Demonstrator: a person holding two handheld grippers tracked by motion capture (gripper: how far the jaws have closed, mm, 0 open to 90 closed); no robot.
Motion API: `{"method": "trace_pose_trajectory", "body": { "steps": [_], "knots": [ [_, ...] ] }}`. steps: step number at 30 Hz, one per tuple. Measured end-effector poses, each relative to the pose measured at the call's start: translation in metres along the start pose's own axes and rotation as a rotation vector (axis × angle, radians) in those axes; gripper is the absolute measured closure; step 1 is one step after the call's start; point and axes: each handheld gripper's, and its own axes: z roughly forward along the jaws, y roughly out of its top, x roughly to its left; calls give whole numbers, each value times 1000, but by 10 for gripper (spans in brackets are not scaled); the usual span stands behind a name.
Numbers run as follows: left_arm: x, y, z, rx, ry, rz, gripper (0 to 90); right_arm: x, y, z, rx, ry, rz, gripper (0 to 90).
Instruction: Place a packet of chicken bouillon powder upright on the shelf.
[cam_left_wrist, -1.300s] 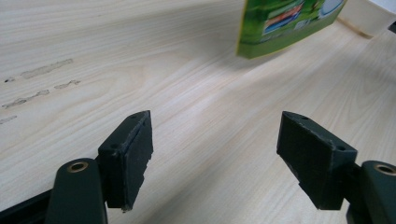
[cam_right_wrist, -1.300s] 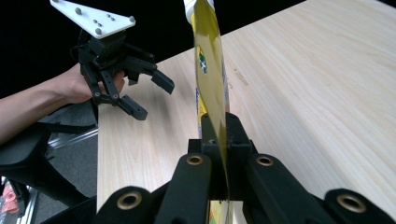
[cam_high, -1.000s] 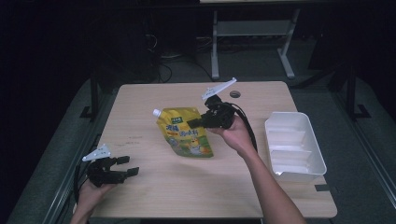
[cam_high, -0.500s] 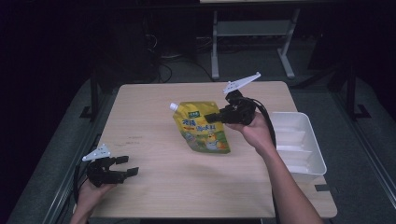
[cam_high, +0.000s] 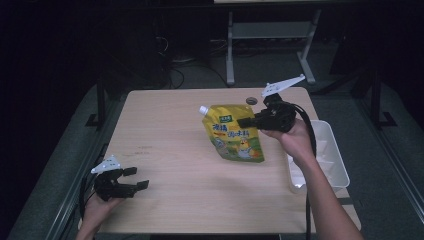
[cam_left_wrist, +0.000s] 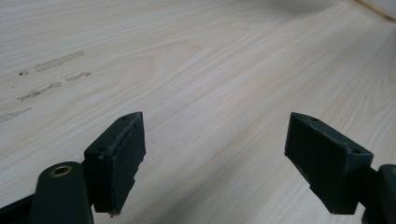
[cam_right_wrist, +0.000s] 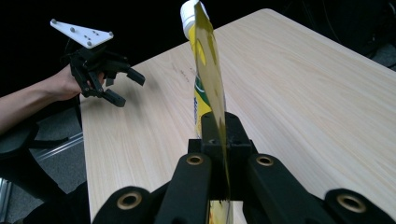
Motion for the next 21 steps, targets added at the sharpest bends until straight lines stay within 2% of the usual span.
{"method": "trace_pose_trajectory", "body": {
  "steps": [8, 21],
  "knots": [
    [0, 0, 1, 7, 8, 6, 191, -3, -4, -16, -1, -17, 3, 896],
    [-1, 0, 1, 12, 11, 14, 187, -10, -17, -53, -22, -63, 28, 896]
  ]
}}
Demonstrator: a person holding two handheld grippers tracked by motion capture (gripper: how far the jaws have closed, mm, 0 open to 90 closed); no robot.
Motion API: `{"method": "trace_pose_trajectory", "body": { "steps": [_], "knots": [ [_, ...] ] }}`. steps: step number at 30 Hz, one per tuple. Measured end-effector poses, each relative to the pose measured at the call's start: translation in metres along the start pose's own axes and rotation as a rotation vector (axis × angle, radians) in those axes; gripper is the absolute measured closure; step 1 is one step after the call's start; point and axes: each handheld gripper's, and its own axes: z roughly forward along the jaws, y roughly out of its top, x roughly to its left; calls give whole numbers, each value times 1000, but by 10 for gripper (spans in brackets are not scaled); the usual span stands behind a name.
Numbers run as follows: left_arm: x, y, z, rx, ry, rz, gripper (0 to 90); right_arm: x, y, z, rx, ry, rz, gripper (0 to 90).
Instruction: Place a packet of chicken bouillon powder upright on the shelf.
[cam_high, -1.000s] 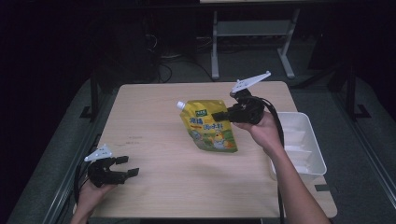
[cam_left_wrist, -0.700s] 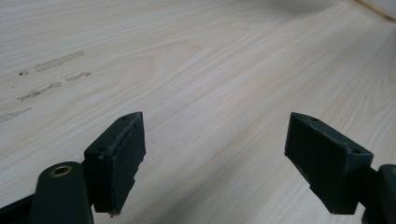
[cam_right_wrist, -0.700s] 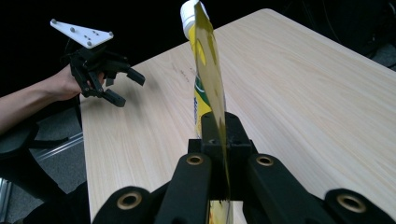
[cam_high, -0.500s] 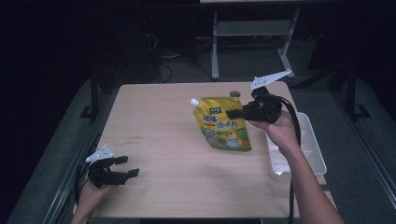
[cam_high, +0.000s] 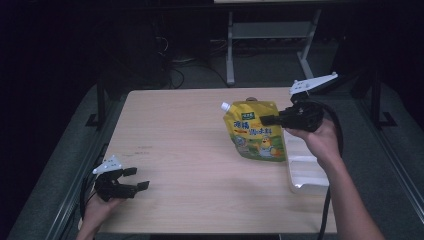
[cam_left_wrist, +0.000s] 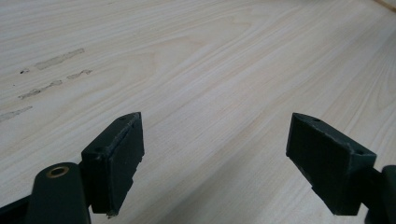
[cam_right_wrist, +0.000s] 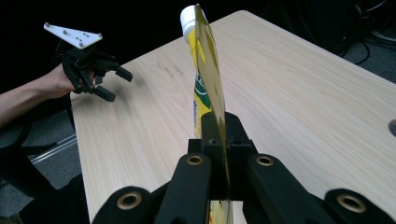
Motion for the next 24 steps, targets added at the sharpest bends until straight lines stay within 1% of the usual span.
{"method": "trace_pose_trajectory", "body": {
  "steps": [2, 3, 5, 7, 8, 10, 13, 14, 16, 17, 20, 24],
  "knots": [
    [0, 0, 0, -2, 1, 0, 187, -1, -2, -5, -5, -5, 4, 896],
    [0, 0, 0, -3, 2, 0, 187, -3, -5, -12, -10, -13, 9, 896],
    [0, 0, 0, -2, 2, 1, 187, -4, -6, -14, -10, -17, 10, 896],
    [0, 0, 0, -1, 2, 0, 187, -6, -9, -21, -13, -27, 21, 896],
    [0, 0, 0, -1, 3, 0, 187, -8, -12, -28, -13, -38, 24, 896],
    [0, 0, 0, -1, 3, 0, 187, -9, -13, -30, -14, -43, 24, 896],
    [0, 0, 0, -1, 5, 0, 187, -12, -18, -41, -21, -59, 35, 896],
    [0, 0, -1, -3, 6, 1, 187, -15, -22, -48, -22, -70, 45, 896],
    [1, 0, -1, -3, 6, 1, 187, -15, -23, -50, -22, -74, 46, 896],
    [0, 0, 0, -3, 5, 1, 187, -18, -28, -57, -28, -81, 55, 896],
    [0, 0, 0, -1, 4, 0, 187, -21, -32, -63, -32, -89, 65, 896],
    [0, 0, 1, 2, 4, 2, 187, -25, -42, -77, -48, -108, 81, 896]
  ]
}}
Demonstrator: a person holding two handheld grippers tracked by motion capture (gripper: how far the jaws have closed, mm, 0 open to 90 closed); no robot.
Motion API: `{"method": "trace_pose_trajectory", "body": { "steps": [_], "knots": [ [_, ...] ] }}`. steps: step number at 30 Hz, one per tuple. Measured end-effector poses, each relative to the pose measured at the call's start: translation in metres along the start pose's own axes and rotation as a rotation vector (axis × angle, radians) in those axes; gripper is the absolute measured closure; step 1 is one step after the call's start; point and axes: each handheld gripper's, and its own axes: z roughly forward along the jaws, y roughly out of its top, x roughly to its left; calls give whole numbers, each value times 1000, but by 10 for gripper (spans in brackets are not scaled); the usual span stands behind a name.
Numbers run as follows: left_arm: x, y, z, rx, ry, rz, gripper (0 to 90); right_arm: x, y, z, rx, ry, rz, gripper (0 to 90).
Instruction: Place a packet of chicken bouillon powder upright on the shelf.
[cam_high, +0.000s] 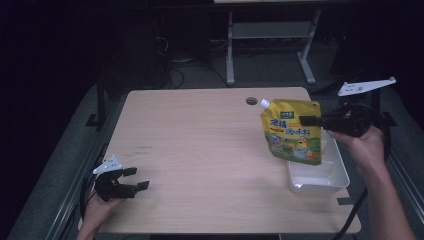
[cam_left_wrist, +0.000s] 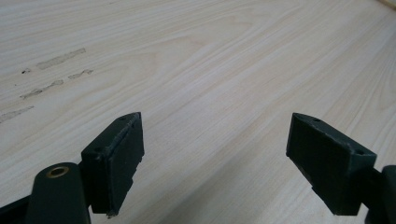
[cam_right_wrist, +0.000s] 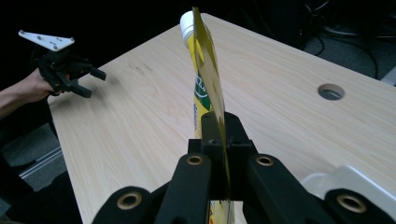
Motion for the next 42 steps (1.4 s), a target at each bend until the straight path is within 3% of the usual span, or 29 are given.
{"method": "trace_pose_trajectory", "body": {
  "steps": [8, 23, 31, 42],
  "knots": [
    [0, 0, 1, 1, 4, 2, 187, -8, -15, -22, -6, -27, 22, 896],
    [0, 0, 1, 3, 8, 1, 187, -14, -38, -36, -8, -46, 42, 896],
    [0, 0, 1, 5, 8, 1, 187, -16, -46, -39, -9, -60, 57, 895],
    [0, 0, 1, 7, 8, 1, 187, -22, -64, -29, 4, -65, 84, 895]
  ]
}}
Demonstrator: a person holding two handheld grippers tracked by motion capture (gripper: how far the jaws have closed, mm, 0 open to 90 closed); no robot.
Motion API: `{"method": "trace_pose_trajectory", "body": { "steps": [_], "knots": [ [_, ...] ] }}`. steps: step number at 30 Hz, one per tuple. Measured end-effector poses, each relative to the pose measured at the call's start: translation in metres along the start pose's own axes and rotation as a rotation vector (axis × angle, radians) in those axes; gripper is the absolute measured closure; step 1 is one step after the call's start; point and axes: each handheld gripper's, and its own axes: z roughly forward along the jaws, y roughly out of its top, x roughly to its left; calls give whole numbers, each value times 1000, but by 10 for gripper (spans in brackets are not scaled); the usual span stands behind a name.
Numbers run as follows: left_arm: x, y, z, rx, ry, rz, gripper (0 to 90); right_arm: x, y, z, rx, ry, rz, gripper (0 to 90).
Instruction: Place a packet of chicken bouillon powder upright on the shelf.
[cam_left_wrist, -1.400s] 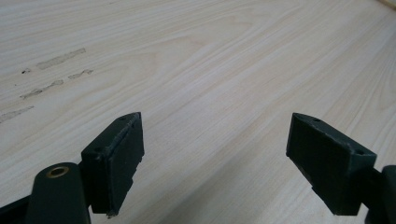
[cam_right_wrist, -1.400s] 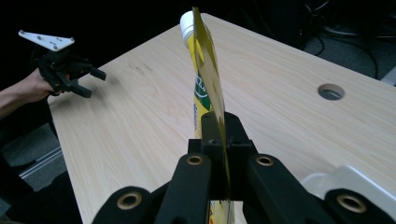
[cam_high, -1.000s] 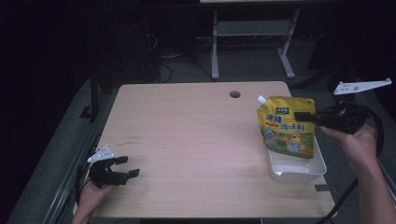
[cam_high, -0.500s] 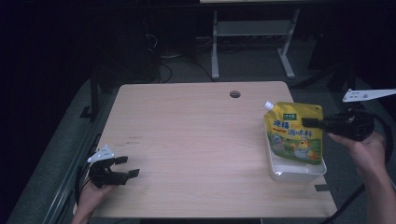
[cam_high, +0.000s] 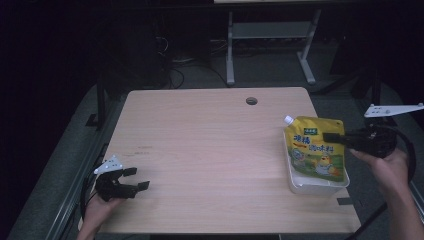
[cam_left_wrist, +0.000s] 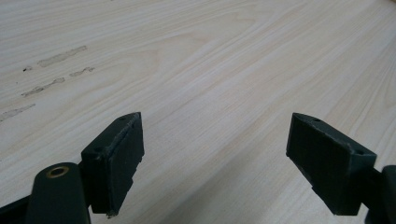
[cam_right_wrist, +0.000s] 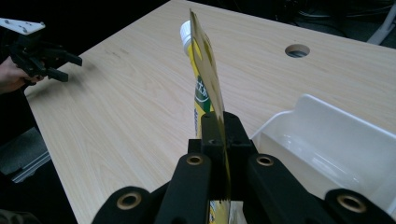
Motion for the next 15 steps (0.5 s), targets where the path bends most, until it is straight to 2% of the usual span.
{"method": "trace_pose_trajectory", "body": {
  "steps": [10, 12, 15],
  "knots": [
    [0, 0, 0, 0, 1, 0, 187, -6, -15, 16, 20, -6, 21, 887],
    [1, -1, 0, 3, 0, -2, 187, -9, -19, 16, 4, -3, 41, 883],
    [0, 0, 0, 4, 0, 3, 187, -10, -20, 14, 6, -8, 44, 868]
  ]
}}
